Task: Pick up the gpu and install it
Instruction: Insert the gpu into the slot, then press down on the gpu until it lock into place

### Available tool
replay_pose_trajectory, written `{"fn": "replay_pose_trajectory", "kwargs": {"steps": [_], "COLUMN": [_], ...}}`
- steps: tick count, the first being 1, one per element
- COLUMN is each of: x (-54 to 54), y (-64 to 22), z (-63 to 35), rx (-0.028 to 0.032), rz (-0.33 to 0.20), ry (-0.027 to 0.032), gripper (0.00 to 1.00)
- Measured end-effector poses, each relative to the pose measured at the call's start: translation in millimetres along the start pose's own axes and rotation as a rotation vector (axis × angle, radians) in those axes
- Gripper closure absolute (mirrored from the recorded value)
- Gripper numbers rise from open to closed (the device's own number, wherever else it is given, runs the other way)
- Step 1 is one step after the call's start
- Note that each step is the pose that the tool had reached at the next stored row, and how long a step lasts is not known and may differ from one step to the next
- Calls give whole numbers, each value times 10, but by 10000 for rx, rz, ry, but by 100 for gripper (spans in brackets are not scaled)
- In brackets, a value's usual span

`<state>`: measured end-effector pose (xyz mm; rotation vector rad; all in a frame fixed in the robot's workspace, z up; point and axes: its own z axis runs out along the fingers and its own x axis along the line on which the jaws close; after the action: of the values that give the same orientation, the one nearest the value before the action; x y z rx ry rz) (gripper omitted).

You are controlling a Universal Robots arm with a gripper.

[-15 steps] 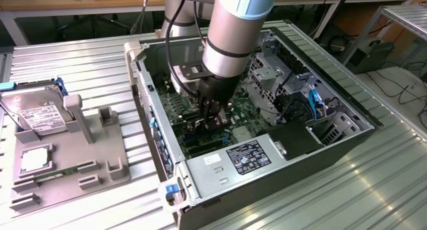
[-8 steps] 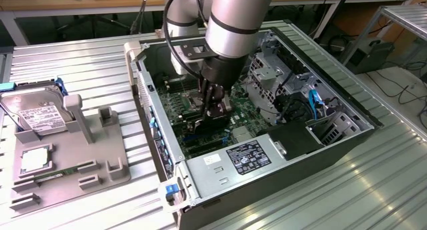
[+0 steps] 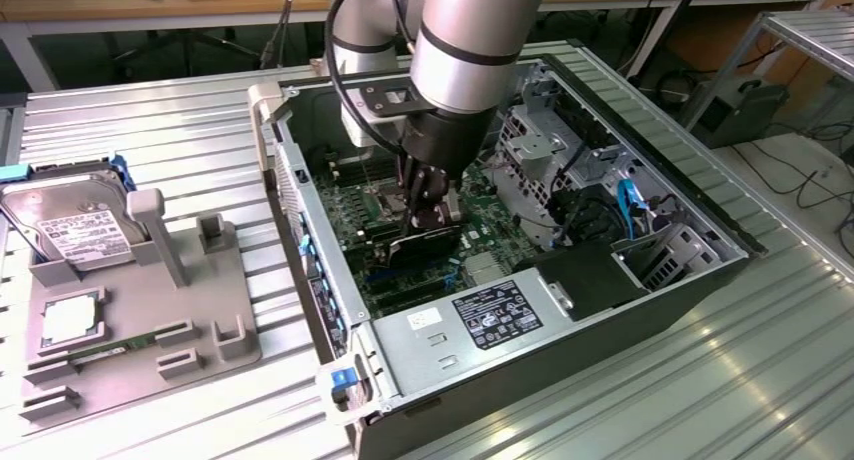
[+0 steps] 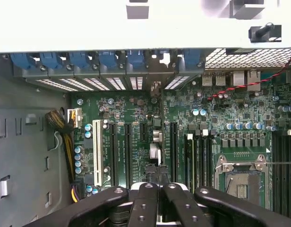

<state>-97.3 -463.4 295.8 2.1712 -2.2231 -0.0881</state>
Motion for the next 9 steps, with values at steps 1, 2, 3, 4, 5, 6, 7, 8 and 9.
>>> {"fn": "replay_pose_trajectory", "kwargs": {"steps": [1, 2, 3, 4, 5, 6, 7, 8, 9], "x": [0, 0, 0, 0, 0, 0, 0, 0, 0], "y": [0, 0, 0, 0, 0, 0, 0, 0, 0], "z": [0, 0, 0, 0, 0, 0, 0, 0, 0], "rx": [0, 0, 0, 0, -1, 0, 0, 0, 0], "rz": [0, 0, 0, 0, 0, 0, 0, 0, 0], "ry": [1, 1, 0, 0, 0, 0, 0, 1, 1], "gripper": [89, 89, 89, 89, 89, 89, 89, 89, 89]}}
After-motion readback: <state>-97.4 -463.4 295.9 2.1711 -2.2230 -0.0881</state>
